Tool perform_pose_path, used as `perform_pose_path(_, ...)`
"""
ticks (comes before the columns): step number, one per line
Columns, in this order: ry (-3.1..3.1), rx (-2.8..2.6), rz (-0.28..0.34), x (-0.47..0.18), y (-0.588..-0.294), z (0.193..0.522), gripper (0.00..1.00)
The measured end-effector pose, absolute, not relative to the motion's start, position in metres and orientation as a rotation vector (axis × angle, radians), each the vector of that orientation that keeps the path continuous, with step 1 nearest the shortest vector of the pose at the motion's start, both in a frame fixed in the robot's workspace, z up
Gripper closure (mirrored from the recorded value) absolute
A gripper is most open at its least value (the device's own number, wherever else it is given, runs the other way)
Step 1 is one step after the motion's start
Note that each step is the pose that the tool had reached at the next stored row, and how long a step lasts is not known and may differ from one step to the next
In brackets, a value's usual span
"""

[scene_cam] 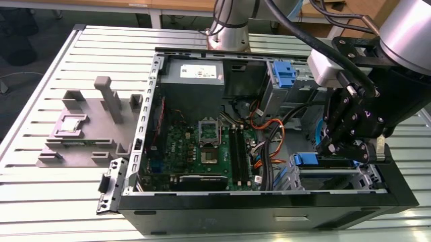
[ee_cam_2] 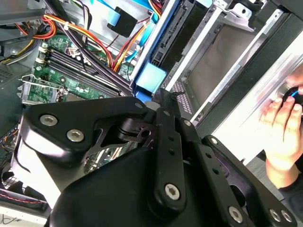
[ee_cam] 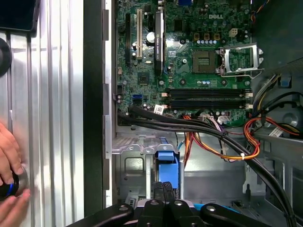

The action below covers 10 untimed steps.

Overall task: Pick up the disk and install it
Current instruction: 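Insert the first disk wire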

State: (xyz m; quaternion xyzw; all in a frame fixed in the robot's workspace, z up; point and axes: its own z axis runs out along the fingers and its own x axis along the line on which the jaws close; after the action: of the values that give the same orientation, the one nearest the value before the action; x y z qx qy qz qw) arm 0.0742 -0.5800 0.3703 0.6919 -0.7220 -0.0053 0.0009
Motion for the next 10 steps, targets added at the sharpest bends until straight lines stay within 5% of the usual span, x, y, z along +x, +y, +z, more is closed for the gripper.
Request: perform_pose_path(10,-2.268,2.177,-0.024,0.0756,-0.5800,0.3703,0.90)
